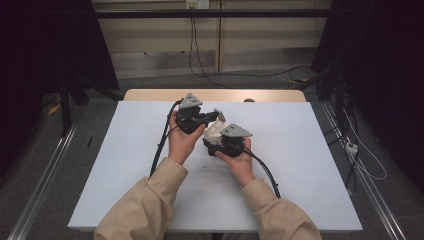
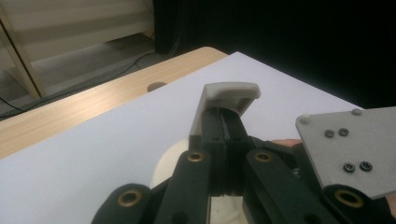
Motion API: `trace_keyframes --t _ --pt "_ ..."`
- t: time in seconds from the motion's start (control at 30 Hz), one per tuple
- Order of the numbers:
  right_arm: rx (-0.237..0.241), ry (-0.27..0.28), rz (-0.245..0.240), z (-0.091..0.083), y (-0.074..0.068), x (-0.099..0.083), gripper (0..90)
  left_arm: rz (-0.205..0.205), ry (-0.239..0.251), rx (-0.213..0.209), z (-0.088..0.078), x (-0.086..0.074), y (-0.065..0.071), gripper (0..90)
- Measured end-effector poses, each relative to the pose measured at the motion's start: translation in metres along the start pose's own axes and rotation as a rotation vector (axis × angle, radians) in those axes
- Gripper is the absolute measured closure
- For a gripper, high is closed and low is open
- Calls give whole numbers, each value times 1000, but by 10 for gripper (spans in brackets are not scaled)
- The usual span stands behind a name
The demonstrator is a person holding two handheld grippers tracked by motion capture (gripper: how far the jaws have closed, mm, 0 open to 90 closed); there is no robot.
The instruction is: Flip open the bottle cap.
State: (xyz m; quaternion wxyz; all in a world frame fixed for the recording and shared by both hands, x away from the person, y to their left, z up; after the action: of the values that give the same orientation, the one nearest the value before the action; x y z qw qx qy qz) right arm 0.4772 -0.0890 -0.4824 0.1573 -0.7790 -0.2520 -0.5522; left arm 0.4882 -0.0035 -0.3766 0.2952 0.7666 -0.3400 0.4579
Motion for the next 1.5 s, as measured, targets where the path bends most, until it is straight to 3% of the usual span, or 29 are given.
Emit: trace_keyframes --t 1.0,1.5 --pt "-2 -3 -1 0 0 0 186 14 -6 6 15 10 -3 900" --pt "-3 -4 -7 0 -1 0 186 17 -25 5 26 4 -4 896"
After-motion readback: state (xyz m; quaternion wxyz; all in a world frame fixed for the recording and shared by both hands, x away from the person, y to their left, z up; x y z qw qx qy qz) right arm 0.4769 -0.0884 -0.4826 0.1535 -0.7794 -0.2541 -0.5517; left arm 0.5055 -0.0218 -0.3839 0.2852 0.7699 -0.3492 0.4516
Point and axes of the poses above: each handheld gripper's, and its own axes: z roughly forward along the jaws, x roughly out of its top, y roughly to its right, the point moved 6 cm from there along z, roughly forward along the jaws, and after that the axes turned 2 degrees about -z, right-handed, at the moved point
